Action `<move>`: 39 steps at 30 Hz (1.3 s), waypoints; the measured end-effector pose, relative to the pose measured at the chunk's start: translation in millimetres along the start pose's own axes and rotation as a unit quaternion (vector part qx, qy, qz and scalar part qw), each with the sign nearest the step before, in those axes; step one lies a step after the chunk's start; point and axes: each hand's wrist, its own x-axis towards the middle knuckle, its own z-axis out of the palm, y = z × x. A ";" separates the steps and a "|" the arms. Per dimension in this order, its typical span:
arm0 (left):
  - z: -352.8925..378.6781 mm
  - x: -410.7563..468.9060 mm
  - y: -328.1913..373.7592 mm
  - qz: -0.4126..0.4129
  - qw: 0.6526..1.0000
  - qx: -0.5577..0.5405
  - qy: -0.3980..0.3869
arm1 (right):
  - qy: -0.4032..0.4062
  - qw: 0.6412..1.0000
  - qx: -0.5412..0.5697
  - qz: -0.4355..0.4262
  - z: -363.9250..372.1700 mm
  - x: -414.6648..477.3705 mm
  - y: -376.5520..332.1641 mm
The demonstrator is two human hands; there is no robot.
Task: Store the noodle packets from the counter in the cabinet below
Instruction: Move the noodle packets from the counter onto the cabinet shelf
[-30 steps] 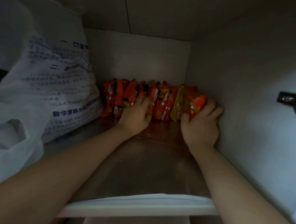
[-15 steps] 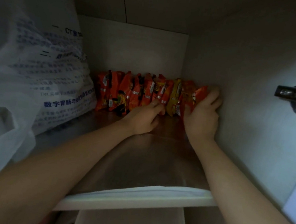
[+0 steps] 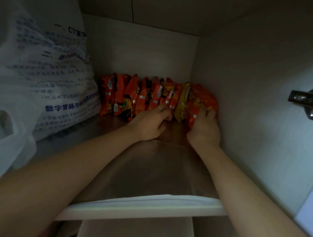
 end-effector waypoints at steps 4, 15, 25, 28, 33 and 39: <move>-3.9 -2.1 1.7 -0.008 1.000 0.007 0.005 | -0.033 0.999 0.034 -0.003 1.4 -0.3 -1.3; -6.1 -2.7 0.3 -0.038 0.999 0.035 0.013 | 0.093 0.967 0.064 -0.227 -14.1 -14.8 -20.1; -51.4 -55.9 17.9 -0.089 0.993 0.045 -0.059 | -0.017 0.962 0.054 -0.267 -8.8 -26.4 -12.1; -116.6 -103.8 40.2 -0.053 0.987 0.070 -0.138 | -0.043 0.949 0.064 -0.305 -26.4 -50.7 -35.2; -248.1 -174.6 67.8 -0.098 0.965 0.017 -0.244 | -0.157 0.880 0.048 -0.446 -94.1 -108.0 -107.5; -412.0 -216.8 86.8 -0.172 0.975 0.003 -0.140 | -0.087 0.776 0.227 -0.582 -192.5 -159.0 -205.3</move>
